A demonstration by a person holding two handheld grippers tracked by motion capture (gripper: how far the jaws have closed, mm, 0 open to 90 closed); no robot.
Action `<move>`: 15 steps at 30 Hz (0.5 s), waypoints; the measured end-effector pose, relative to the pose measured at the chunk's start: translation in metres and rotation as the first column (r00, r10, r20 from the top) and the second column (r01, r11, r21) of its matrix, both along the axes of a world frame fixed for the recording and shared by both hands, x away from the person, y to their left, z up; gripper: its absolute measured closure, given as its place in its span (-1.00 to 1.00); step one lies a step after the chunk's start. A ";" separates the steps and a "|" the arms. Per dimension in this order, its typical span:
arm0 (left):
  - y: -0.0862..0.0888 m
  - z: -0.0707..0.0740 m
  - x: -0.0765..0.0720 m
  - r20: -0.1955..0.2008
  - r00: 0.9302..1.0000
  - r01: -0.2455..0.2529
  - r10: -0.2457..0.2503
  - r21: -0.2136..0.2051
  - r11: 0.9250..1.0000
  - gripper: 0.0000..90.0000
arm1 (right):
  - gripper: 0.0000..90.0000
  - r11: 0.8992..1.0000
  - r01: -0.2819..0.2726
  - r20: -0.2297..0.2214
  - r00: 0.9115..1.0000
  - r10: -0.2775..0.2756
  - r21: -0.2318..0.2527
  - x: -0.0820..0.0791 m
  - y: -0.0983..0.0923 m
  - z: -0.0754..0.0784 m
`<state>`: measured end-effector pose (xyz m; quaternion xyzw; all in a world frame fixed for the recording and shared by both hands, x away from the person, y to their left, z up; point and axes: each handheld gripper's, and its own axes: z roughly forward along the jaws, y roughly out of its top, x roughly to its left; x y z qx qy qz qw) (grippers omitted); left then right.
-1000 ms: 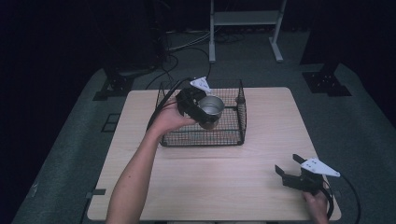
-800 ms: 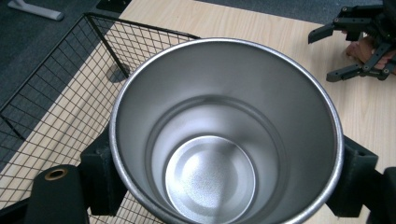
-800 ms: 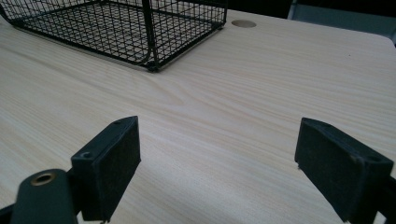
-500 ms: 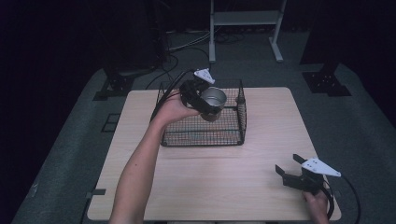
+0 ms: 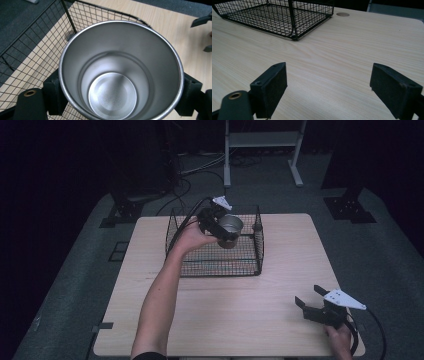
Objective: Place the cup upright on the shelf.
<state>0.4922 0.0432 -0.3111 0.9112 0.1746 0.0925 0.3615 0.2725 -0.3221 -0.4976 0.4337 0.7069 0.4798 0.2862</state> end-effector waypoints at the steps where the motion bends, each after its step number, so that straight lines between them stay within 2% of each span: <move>1: 0.000 0.000 0.000 0.000 1.000 0.000 0.000 0.000 1.000 -0.61 | -0.70 1.000 0.000 0.000 1.000 0.000 -0.001 0.000 0.000 0.000; 6: -0.002 -0.012 0.011 -0.019 1.000 -0.014 0.014 0.017 1.000 -0.61 | -0.70 1.000 0.000 -0.002 1.000 0.000 0.004 0.000 0.000 0.000; 15: -0.002 -0.028 0.024 -0.044 0.997 -0.067 0.067 0.011 0.998 -0.60 | -0.70 1.000 -0.004 -0.003 1.000 0.004 0.009 0.000 -0.001 0.000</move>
